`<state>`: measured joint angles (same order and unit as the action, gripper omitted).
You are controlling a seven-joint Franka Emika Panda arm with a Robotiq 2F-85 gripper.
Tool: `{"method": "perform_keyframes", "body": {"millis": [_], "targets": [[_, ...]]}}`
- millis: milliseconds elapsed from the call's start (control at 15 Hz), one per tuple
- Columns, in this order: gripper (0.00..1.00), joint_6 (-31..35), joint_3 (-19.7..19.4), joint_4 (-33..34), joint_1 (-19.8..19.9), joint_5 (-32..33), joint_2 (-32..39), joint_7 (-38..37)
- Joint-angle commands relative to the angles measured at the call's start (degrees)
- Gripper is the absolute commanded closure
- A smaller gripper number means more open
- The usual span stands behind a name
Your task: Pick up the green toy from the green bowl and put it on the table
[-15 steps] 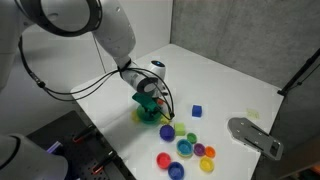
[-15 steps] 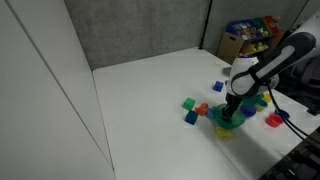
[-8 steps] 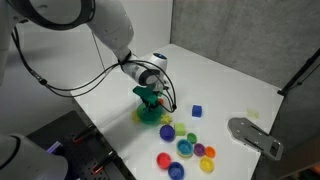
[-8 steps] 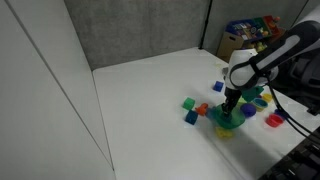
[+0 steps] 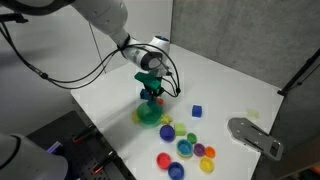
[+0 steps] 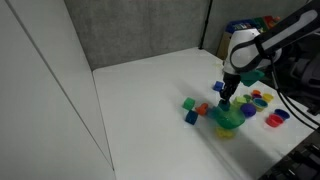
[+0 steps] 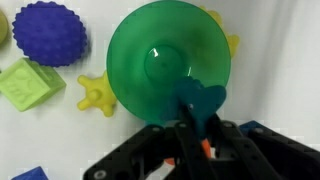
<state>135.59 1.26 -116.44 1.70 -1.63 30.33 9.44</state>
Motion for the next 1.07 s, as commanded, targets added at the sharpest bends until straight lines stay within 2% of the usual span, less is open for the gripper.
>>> {"method": "perform_keyframes", "body": {"millis": [0,333,400,467,533,667,1000], "targets": [[0.93,-4.05,-1.38,5.64,0.06,1.20,0.51,-2.54],[0.94,-4.91,-4.32,11.60,0.71,1.86,2.52,-4.66],[0.82,-4.94,-4.67,12.14,0.92,1.80,2.68,-4.95],[0.57,-4.91,-4.74,12.23,1.22,1.47,2.41,-5.04],[0.56,-4.89,-4.77,12.45,1.46,1.24,2.38,-4.96],[0.46,-5.58,-4.20,12.01,1.93,0.62,1.17,-4.36],[0.06,-8.74,-2.99,10.75,1.79,0.03,-3.03,-3.55]]}}
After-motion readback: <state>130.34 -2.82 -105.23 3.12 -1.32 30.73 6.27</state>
